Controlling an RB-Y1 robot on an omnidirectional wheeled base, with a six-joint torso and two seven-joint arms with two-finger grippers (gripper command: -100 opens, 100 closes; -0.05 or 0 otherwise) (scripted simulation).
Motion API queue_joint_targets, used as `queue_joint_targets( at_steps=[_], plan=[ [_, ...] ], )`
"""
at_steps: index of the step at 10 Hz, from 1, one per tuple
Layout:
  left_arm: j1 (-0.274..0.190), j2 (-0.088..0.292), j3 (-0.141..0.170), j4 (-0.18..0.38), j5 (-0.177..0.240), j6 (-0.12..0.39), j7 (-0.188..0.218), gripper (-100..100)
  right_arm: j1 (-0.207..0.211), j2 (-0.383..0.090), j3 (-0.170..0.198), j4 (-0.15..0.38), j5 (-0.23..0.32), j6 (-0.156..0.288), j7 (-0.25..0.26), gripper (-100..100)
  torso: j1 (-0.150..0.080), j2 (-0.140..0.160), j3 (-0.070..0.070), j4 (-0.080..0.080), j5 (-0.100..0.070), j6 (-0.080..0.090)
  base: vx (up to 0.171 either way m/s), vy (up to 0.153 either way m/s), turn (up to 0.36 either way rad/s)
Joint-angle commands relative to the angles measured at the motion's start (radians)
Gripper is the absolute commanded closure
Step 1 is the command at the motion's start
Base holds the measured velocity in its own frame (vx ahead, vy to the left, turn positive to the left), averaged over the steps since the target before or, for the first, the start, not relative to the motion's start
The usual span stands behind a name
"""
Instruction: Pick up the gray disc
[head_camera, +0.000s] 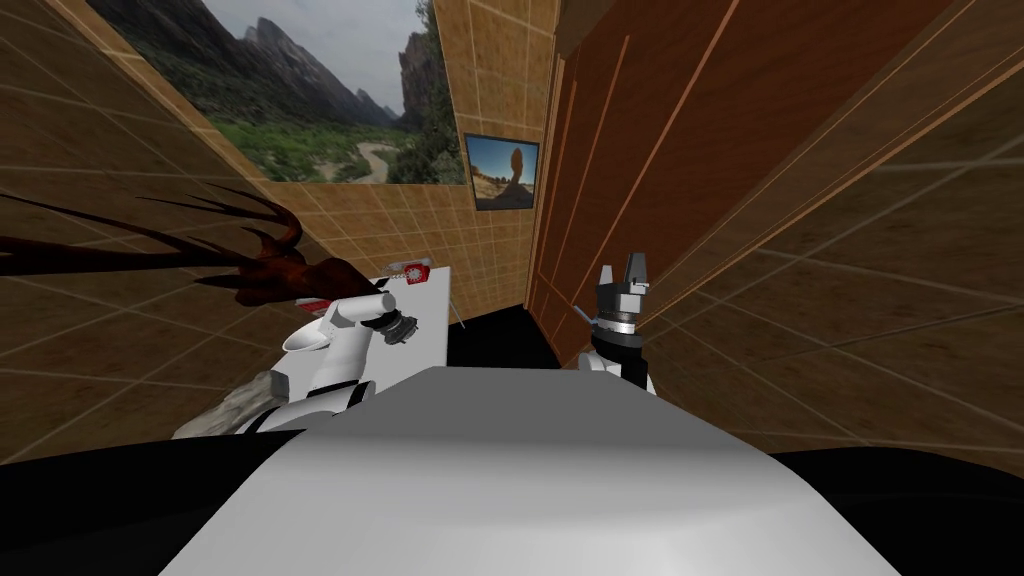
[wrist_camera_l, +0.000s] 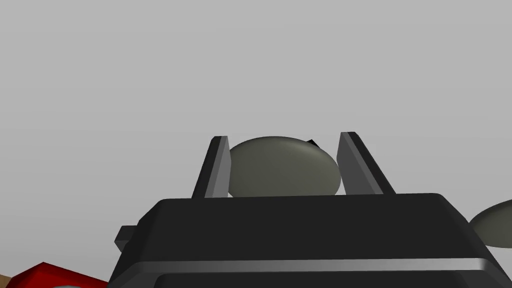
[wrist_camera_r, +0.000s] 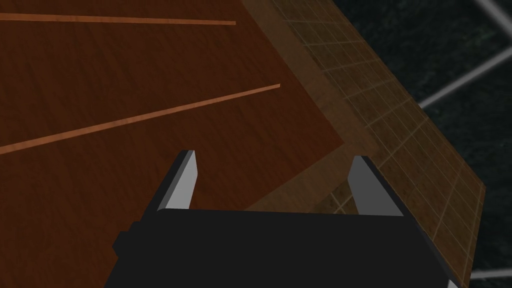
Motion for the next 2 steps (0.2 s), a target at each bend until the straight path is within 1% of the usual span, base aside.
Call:
queue_joint_targets(
  at_steps=[1, 2],
  plan=[
    [0.0, 0.0, 0.0, 0.0, 0.0, 0.0, 0.0, 100, 0.0, 0.0, 0.0, 0.0, 0.0, 0.0, 0.0, 0, 0.0, 0.0, 0.0, 0.0, 0.0, 0.0, 0.009, -0.012, 0.008],
    [-0.001, 0.001, 0.001, -0.001, 0.0, 0.004, -0.001, 0, 0.0, 0.0, 0.0, 0.0, 0.0, 0.0, 0.0, 0, 0.001, 0.0, 0.0, 0.0, 0.001, 0.0, 0.0, 0.0, 0.0]
  ],
)
